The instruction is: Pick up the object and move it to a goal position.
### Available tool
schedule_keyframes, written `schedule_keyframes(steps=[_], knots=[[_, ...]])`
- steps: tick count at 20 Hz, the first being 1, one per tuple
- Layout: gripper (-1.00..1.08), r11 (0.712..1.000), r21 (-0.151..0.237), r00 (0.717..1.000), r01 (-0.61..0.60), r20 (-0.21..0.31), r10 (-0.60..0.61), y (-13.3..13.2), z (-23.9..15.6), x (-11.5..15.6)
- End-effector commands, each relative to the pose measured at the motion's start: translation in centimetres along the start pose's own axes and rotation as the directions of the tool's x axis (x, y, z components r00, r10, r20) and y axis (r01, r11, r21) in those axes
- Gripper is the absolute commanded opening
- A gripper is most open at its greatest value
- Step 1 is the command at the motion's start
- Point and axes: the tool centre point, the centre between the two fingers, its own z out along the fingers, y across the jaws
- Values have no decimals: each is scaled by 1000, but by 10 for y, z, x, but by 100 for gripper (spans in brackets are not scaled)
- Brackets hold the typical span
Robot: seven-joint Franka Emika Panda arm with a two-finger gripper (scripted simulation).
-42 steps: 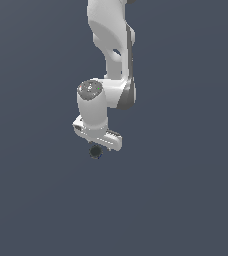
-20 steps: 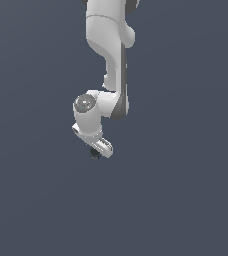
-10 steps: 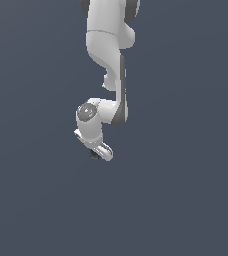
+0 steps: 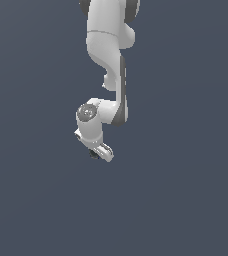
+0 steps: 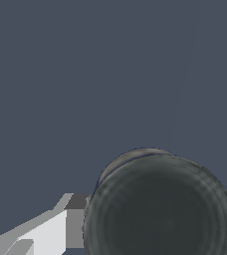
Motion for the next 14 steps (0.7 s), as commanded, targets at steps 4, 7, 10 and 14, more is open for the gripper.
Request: schedule_keyframes(steps=[4,7,10,14], knots=[[-100,1000,0,1000,-1,-1,1,0,-1,0],[-100,1000,0,1000,-1,-1,1,-1,-6,-1],[-100,1000,0,1000,-1,-1,1,-3,-16,-4],[-100,1000,0,1000,-1,0,1,-7,-37,-9]])
